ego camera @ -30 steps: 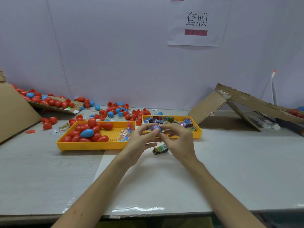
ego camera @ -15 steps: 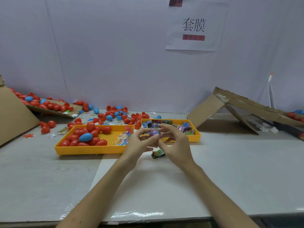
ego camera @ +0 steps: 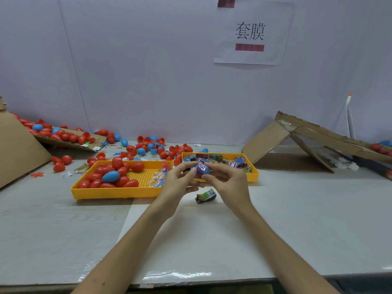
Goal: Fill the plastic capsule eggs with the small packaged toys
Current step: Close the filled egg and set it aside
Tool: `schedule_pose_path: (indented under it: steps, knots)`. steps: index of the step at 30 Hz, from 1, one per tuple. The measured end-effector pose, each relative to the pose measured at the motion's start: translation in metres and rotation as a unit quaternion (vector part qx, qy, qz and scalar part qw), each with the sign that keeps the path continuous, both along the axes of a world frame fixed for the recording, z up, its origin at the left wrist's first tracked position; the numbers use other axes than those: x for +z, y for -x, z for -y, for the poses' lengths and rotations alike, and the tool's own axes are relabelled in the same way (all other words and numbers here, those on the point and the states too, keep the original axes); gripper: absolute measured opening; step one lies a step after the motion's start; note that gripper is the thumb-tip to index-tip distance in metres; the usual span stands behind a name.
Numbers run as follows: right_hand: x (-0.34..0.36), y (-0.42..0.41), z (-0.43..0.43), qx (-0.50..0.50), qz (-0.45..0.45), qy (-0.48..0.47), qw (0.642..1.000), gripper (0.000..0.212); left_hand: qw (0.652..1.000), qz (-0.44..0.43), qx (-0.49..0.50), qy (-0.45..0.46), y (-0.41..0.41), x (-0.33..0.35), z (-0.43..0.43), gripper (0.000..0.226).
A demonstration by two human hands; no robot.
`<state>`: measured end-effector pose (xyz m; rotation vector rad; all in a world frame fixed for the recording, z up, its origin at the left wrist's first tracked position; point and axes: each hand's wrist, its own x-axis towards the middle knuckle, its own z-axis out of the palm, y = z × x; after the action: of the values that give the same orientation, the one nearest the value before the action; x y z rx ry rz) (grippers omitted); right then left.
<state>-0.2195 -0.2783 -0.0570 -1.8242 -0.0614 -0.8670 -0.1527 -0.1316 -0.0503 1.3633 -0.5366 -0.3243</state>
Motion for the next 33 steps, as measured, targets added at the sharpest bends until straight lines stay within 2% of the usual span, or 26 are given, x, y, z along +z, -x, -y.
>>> schedule_pose_path:
  steps: [5, 10, 19, 33]
  knots:
    - [0.0007, -0.0006, 0.0033, 0.024, -0.018, -0.027, 0.999, 0.037, 1.0, -0.008, 0.004, 0.006, 0.0005, 0.0014, 0.0004, 0.017]
    - [-0.0001, -0.0003, 0.0019, 0.033, -0.033, 0.012, 0.999, 0.037, 0.999, 0.016, 0.044, -0.007, 0.0008, 0.0009, 0.0006, 0.019]
    - [-0.0032, -0.0003, 0.0012, 0.014, -0.042, 0.064, 0.997, 0.033, 0.999, -0.041, 0.03, 0.008, 0.0016, 0.0021, -0.0033, 0.017]
    - [-0.0019, 0.0016, -0.0022, -0.009, -0.04, 0.085, 0.996, 0.029, 0.997, -0.065, 0.05, 0.012, -0.0027, -0.0018, -0.0007, 0.01]
